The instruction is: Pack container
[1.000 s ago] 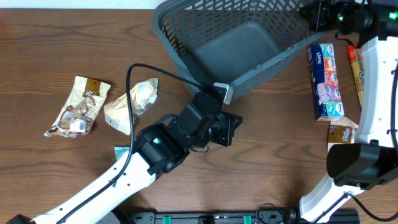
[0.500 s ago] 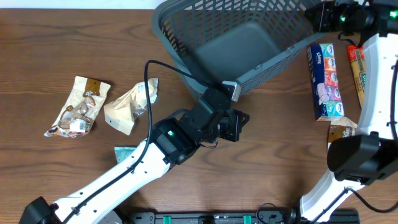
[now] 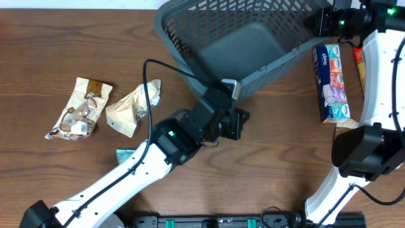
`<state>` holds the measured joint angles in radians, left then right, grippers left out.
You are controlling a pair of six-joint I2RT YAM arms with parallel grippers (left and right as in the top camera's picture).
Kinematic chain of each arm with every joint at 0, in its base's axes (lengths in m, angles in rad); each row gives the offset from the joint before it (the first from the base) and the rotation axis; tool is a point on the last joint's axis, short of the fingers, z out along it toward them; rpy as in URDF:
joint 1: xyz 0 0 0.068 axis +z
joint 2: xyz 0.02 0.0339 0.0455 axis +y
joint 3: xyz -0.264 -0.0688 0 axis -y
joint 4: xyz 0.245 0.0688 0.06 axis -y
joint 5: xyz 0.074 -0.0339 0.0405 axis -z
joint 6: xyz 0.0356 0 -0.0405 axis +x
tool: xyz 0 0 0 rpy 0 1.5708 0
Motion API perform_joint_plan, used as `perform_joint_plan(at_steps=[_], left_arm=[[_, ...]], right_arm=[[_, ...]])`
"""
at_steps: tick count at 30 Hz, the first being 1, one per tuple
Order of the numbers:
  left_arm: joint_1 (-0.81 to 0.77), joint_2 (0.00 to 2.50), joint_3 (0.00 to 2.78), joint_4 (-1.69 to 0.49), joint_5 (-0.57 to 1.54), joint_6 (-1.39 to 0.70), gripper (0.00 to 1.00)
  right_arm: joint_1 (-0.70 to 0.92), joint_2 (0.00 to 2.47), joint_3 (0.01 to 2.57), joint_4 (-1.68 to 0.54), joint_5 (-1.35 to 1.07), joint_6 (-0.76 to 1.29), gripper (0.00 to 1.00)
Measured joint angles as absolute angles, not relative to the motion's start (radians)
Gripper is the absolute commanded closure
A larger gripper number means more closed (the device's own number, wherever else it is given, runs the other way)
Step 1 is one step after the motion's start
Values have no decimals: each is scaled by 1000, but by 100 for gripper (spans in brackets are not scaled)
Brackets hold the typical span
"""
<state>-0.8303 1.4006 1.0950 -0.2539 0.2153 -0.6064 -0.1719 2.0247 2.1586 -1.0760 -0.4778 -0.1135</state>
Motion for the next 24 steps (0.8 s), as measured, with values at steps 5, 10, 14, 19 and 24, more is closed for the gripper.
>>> perform_joint_plan(at_steps=[5,10,14,19,24], left_arm=[[-789,1401,1095,-255,205,-600,94],[-767,1401,1095,-268,202,-591,94],[-751,1401,1095,-279,202,-575,94],[-726,1401,1095,-284,203,-563,94],[-699,1401,1095,-284,202,-549,94]], right_arm=[[-172,2025,2161,-1086,-478,-117,99],[-172,2025,2163,-1103,-479,-117,99],[-172,2025,2165,-1119,-479,-120,99],[-172,2025,2166,-1146,-482,-122,99],[-172,2025,2166,-1169,-482,-122,99]])
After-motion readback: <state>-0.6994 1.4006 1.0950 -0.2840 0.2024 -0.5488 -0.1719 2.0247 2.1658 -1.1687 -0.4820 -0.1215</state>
